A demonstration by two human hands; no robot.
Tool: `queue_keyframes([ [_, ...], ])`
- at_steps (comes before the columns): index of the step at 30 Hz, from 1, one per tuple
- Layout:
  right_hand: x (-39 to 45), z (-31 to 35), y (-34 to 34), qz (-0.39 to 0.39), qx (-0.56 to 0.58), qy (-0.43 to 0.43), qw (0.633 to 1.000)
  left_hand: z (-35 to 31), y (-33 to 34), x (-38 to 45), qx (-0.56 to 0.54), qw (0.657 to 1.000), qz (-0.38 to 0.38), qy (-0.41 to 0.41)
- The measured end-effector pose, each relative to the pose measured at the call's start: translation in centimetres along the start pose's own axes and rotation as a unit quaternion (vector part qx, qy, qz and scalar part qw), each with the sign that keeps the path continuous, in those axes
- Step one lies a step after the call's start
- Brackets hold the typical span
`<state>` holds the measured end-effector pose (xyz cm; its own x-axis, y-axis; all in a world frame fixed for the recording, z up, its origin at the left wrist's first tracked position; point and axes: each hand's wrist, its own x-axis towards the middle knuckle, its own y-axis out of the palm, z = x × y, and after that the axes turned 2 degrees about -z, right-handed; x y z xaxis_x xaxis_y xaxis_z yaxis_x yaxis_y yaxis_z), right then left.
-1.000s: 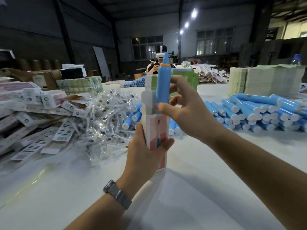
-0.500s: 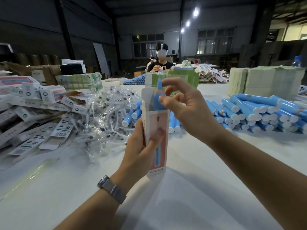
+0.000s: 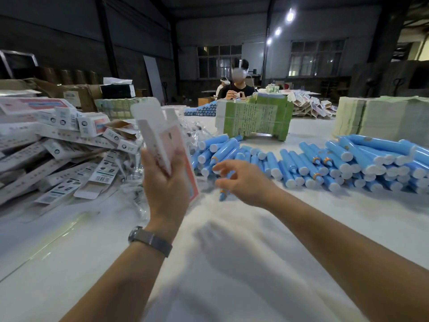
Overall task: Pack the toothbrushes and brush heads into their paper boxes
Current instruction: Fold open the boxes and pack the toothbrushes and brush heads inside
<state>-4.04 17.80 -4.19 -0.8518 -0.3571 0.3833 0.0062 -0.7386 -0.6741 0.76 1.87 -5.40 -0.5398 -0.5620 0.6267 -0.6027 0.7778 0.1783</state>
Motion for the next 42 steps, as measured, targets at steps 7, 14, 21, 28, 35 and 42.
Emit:
queue_keyframes([
  [7,1.8,0.7,5.1,0.125,-0.255,-0.055,0.957,1.1,-0.2,0.5,0.072,0.997,-0.035,0.015],
  [14,2.4,1.3,7.2,0.069,-0.273,-0.072,0.957,0.8,-0.2,0.6,0.062,0.997,-0.046,0.024],
  [21,1.4,0.4,-0.1,-0.073,-0.091,0.034,0.993,-0.4,0.3,-0.3,-0.04,0.999,0.015,-0.006],
  [28,-3.6,3.3,-9.4,-0.213,0.267,-0.053,0.938,-1.5,1.4,-4.2,-0.018,0.969,0.242,0.049],
  [35,-5.6,5.9,-12.5,-0.17,0.33,-0.188,0.909,-1.1,1.7,-5.9,-0.013,0.959,0.275,0.059],
  [42,-6.2,6.4,-12.5,-0.076,0.341,-0.235,0.907,-0.8,1.8,-6.0,-0.005,0.964,0.265,0.032],
])
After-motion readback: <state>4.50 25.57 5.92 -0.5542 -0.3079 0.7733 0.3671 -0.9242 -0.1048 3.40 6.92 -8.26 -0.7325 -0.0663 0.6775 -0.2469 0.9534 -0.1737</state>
